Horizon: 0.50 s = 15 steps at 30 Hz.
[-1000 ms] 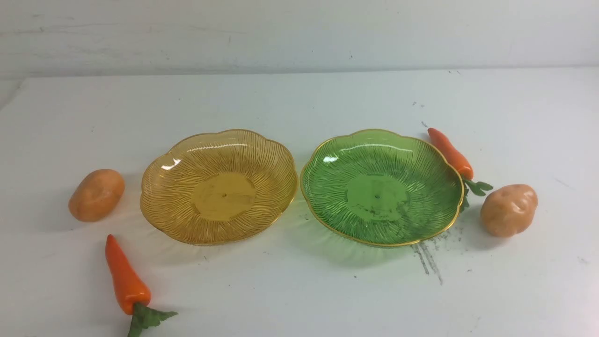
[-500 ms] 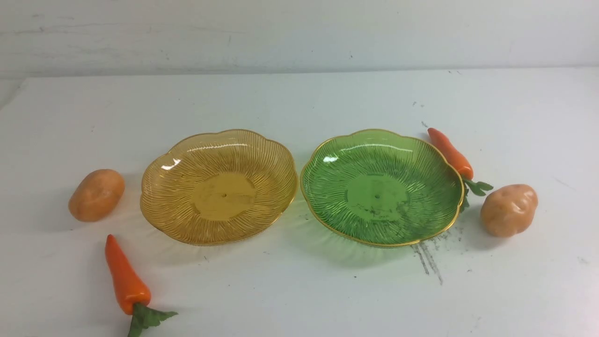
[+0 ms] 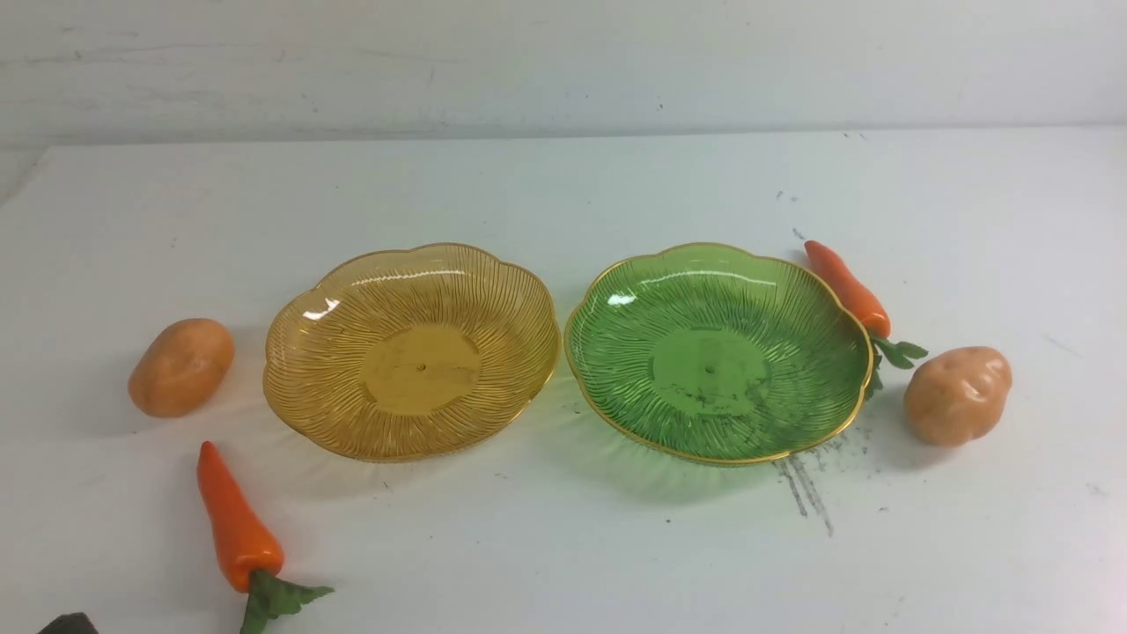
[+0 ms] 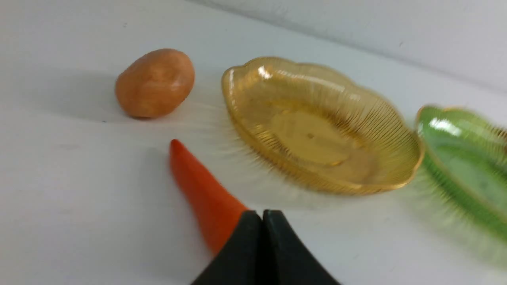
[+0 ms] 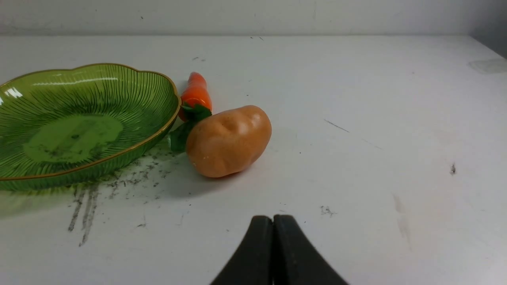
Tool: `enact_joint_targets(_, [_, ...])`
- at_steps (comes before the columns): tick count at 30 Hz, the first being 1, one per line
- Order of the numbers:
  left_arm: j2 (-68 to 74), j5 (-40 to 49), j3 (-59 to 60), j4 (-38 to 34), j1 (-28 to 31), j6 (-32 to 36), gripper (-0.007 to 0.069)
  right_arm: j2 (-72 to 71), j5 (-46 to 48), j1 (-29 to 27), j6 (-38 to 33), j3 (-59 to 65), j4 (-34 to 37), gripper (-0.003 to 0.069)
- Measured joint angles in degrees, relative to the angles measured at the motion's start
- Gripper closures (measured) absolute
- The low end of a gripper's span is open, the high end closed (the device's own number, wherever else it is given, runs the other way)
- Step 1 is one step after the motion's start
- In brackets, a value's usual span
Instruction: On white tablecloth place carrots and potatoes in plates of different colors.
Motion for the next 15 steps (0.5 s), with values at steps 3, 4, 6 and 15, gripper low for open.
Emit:
enact_joint_targets(3, [0.0,-5.2,0.0,-6.5,0.0,-0.8,0.0634,0.0,0.0,0.0,0.0,0.0,0.0,0.0674])
enact_joint_targets(4, [0.0,-7.5,0.0,-8.3,0.0,-0.8,0.0634,0.0,0.0,0.0,0.0,0.0,0.0,0.0674])
enact_joint_targets(6, [0.0,-12.9,0.0,-11.6,0.0,-1.1,0.0634,0.0,0.0,0.0,0.0,0.0,0.0,0.0674])
enact_joint_targets(15, [0.0,-30.7,-3.4,-17.3,0.0,-1.2,0.0634,0.0,0.0,0.0,0.0,0.0,0.0,0.0674])
